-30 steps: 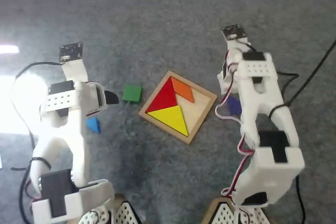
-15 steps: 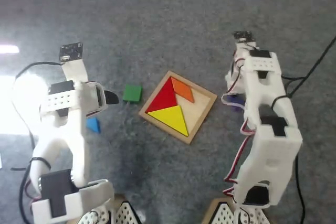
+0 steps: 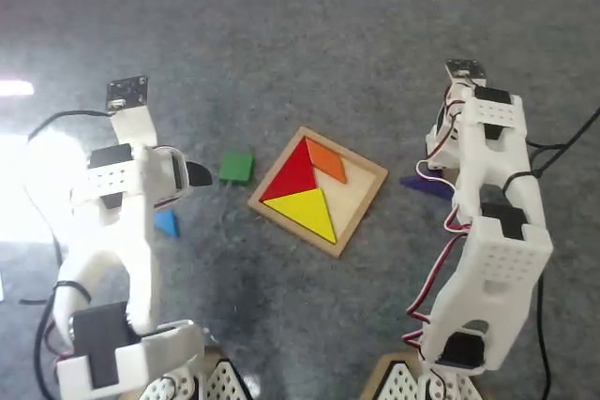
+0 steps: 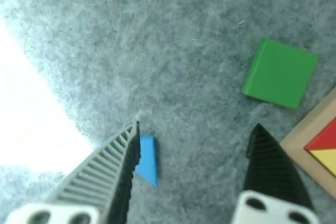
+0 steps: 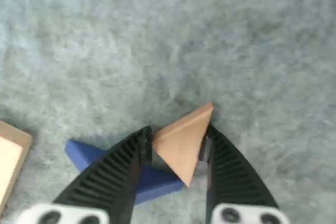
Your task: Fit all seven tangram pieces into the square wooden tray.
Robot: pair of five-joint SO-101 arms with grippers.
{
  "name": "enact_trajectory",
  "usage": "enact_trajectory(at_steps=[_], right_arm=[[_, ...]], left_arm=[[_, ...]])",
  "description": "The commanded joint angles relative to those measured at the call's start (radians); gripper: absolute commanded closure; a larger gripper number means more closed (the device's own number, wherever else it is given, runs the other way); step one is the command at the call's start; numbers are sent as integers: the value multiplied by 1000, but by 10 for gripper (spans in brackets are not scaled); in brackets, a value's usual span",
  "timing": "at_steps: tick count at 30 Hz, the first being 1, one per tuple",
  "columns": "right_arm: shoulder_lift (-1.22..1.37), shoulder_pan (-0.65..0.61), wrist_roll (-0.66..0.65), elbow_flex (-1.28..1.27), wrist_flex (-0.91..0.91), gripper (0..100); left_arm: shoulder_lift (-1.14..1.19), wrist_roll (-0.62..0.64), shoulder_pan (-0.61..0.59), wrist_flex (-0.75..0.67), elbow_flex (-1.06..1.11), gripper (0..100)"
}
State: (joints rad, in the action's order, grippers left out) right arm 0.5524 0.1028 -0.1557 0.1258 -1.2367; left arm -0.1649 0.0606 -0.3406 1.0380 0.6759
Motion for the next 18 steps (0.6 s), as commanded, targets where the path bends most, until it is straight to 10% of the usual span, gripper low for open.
enact_trajectory(at_steps=[1, 18], right_arm=[[-124, 30, 5, -6, -22, 926], [-650, -366, 26, -210, -85, 937]], left_arm=[[-43, 14, 8, -23, -7, 685], [-43, 14, 8, -23, -7, 685]])
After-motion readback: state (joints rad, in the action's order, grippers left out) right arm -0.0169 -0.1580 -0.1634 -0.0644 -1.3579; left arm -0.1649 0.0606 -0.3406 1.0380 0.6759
